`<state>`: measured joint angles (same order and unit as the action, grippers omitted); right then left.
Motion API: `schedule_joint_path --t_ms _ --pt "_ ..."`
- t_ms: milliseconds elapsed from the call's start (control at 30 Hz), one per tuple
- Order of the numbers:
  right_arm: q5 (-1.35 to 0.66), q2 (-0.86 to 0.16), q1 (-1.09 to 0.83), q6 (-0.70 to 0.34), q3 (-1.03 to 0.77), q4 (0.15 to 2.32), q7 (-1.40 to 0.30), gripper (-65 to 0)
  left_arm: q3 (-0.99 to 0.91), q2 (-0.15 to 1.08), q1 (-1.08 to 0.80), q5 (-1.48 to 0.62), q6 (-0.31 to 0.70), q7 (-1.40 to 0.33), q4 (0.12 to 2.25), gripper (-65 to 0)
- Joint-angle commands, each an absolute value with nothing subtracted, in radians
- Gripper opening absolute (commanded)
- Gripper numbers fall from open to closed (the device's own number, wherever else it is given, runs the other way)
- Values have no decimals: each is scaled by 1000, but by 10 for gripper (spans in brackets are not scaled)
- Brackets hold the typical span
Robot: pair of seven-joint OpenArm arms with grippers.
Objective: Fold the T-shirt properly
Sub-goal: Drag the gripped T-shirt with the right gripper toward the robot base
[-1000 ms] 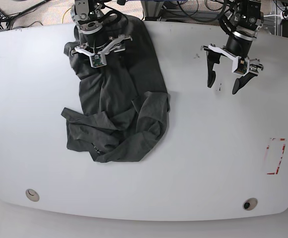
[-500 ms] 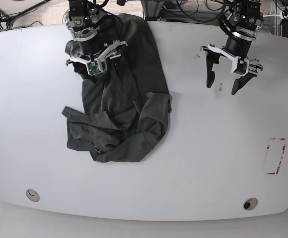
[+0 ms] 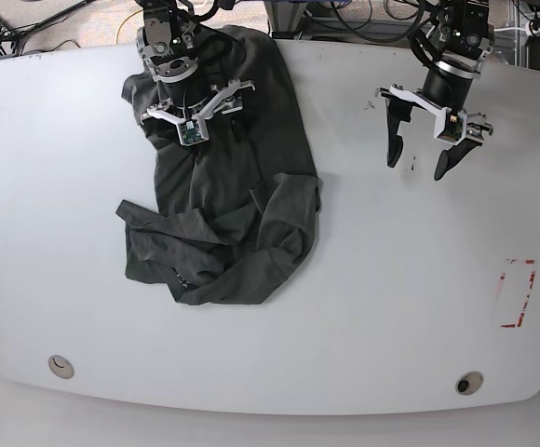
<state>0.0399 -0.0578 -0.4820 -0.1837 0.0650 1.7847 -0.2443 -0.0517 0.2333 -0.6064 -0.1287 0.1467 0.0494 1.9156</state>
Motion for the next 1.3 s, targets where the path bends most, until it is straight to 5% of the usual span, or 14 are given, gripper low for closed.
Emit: schedule_joint_path --t_ms 0,967,1033,1267 --pt "22 -52 -485 -185 65 1799 -217 -232 -55 240 -607 -133 144 82 1932 -219" --pt "7 -73 -427 -203 113 1677 -212 -242 -58 247 -611 -136 145 92 1931 -217" --pt "8 -74 -423 -201 121 1676 -212 -267 -58 249 -611 -136 146 93 1931 -217" --pt "16 -77 -431 -192 143 1702 -209 -618 -57 251 -614 -133 142 101 1938 -218"
